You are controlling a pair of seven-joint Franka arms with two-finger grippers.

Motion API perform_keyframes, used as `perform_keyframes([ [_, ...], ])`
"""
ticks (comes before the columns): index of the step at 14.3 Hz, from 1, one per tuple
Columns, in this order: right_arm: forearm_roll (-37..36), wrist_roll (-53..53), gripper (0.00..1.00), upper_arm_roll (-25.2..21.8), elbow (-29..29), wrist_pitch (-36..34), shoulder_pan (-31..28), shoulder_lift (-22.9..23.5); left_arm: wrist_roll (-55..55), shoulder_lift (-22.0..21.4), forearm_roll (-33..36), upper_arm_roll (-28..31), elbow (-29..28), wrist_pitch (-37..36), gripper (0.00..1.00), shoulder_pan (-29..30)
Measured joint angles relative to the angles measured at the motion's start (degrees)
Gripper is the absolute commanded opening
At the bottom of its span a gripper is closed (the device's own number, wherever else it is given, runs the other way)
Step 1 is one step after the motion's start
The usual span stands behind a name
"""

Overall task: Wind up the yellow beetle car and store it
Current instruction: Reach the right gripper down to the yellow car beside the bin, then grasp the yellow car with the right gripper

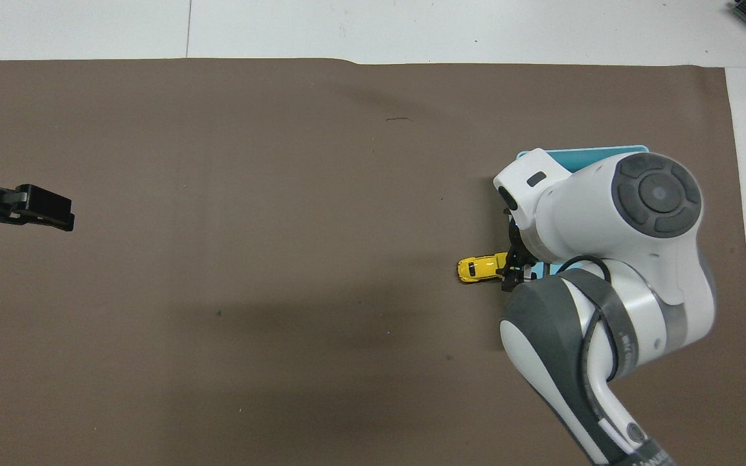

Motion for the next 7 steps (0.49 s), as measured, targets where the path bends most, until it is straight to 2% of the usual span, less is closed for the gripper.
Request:
perform_keyframes([
  [7, -0.3, -6.3, 1.0, -0.4, -4.9, 3.4, -0.6, -0.1, 0.0, 0.0, 0.0, 0.0, 0.0, 0.0, 1.0, 0.0],
])
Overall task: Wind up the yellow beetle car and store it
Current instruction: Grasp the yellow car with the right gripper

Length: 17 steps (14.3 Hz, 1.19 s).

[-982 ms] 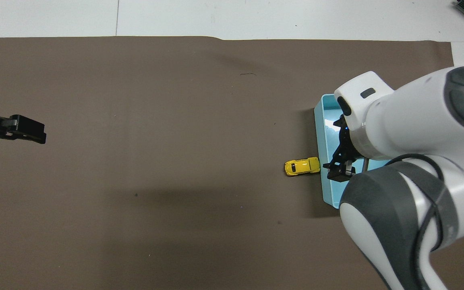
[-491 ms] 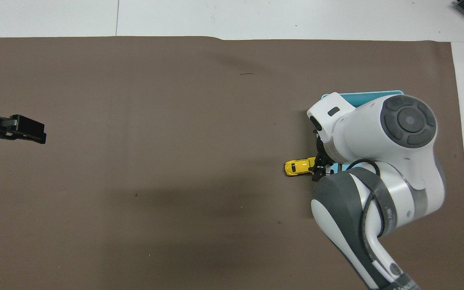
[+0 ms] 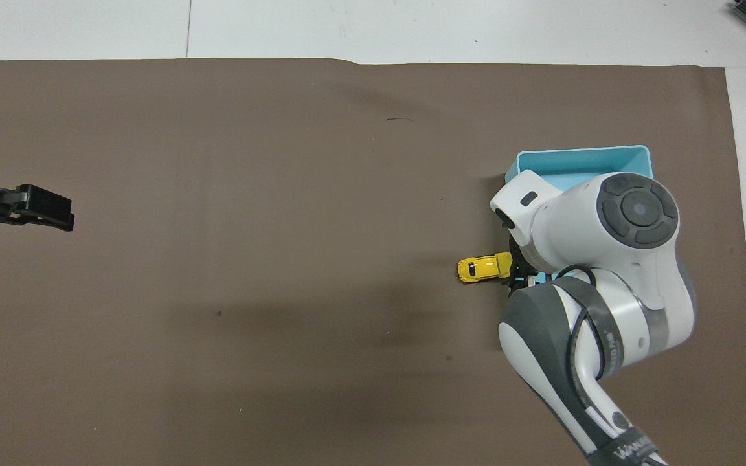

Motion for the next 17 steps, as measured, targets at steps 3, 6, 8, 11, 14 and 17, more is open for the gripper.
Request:
perform_keyframes([
  [3, -0.1, -0.2, 1.0, 0.1, -4.1, 6.5, 0.1, 1.0, 0.0, 0.0, 0.0, 0.0, 0.0, 0.0, 1.0, 0.0],
  [6, -0.2, -0.2, 1.0, 0.1, -5.9, 11.4, 0.5, 3.5, 0.0, 0.0, 0.0, 0.0, 0.0, 0.0, 1.0, 0.0],
  [8, -0.3, -0.2, 1.0, 0.2, -7.3, 14.9, 1.0, 5.2, 0.0, 0.0, 0.0, 0.0, 0.0, 0.0, 1.0, 0.0],
  [11, -2.0, -0.2, 1.0, 0.2, -8.2, 17.5, 1.3, 7.5, 0.0, 0.0, 0.0, 0.0, 0.0, 0.0, 1.0, 0.0],
  [14, -3.6, -0.2, 0.72, 0.1, -9.0, 18.4, 1.3, 8.3, 0.0, 0.0, 0.0, 0.0, 0.0, 0.0, 1.0, 0.0],
  [17, -5.4, -1.1, 0.08, 0.0, -9.4, 18.4, 1.1, 8.3, 0.0, 0.0, 0.0, 0.0, 0.0, 0.0, 1.0, 0.0],
])
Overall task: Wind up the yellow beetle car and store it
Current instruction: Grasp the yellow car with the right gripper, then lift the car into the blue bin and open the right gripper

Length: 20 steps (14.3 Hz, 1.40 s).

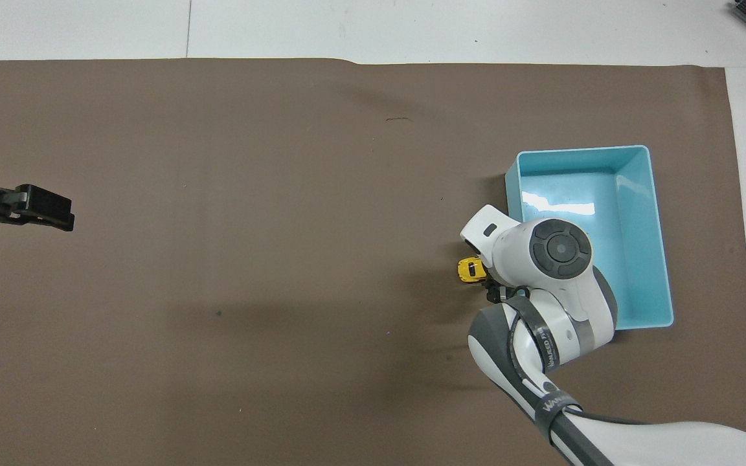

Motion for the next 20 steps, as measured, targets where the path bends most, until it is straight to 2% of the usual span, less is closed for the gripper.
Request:
perform_keyframes([
  [1, 0.0, -0.6, 0.0, 0.0, 0.0, 0.0, -0.1, 0.0, 0.0, 0.0, 0.0, 0.0, 0.0, 0.0, 1.0, 0.0],
  [6, -0.1, -0.7, 0.0, 0.0, 0.4, 0.1, 0.0, 0.0, 0.0, 0.0, 0.0, 0.0, 0.0, 0.0, 1.0, 0.0],
  [11, -0.1, 3.3, 0.0, 0.2, 4.1, -0.7, 1.7, 0.4, 0.0, 0.0, 0.0, 0.0, 0.0, 0.0, 1.0, 0.0],
  [15, -0.1, 4.8, 0.0, 0.2, 8.1, -5.2, 1.9, 0.5, 0.0, 0.0, 0.0, 0.0, 0.0, 0.0, 1.0, 0.0],
  [20, 0.0, 5.1, 0.0, 0.2, 15.2, -14.3, 1.8, 0.1, 0.0, 0.0, 0.0, 0.0, 0.0, 0.0, 1.0, 0.0],
])
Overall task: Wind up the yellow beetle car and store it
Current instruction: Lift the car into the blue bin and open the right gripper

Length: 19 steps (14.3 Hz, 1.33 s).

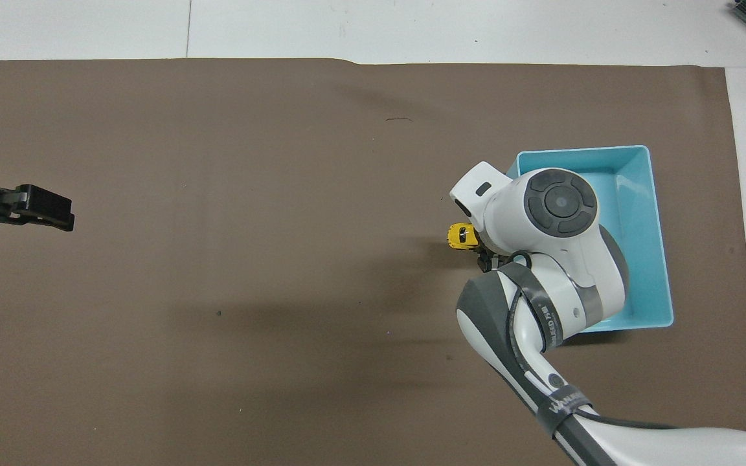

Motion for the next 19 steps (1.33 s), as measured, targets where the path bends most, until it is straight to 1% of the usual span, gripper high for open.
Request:
perform_keyframes([
  [4, 0.0, 0.0, 0.0, -0.7, 1.6, -4.5, -1.2, -2.6, 0.0, 0.0, 0.0, 0.0, 0.0, 0.0, 1.0, 0.0],
  [7, 0.0, -3.8, 0.0, -0.8, 1.5, -7.4, -5.4, -4.6, 0.0, 0.0, 0.0, 0.0, 0.0, 0.0, 1.0, 0.0],
  [11, 0.0, -12.9, 0.0, -1.1, 1.0, -7.6, -11.9, -4.6, 0.0, 0.0, 0.0, 0.0, 0.0, 0.0, 1.0, 0.0],
  [14, 0.0, -17.3, 0.0, -1.3, 0.0, -7.6, -15.4, -4.6, 0.0, 0.0, 0.0, 0.0, 0.0, 0.0, 1.0, 0.0],
  [17, 0.0, -18.7, 0.0, -1.3, -2.1, -7.0, -16.7, -4.7, 0.0, 0.0, 0.0, 0.0, 0.0, 0.0, 1.0, 0.0],
  [19, 0.0, -18.7, 0.0, -1.3, -5.1, -3.5, -16.9, -4.7, 0.0, 0.0, 0.0, 0.0, 0.0, 0.0, 1.0, 0.0],
])
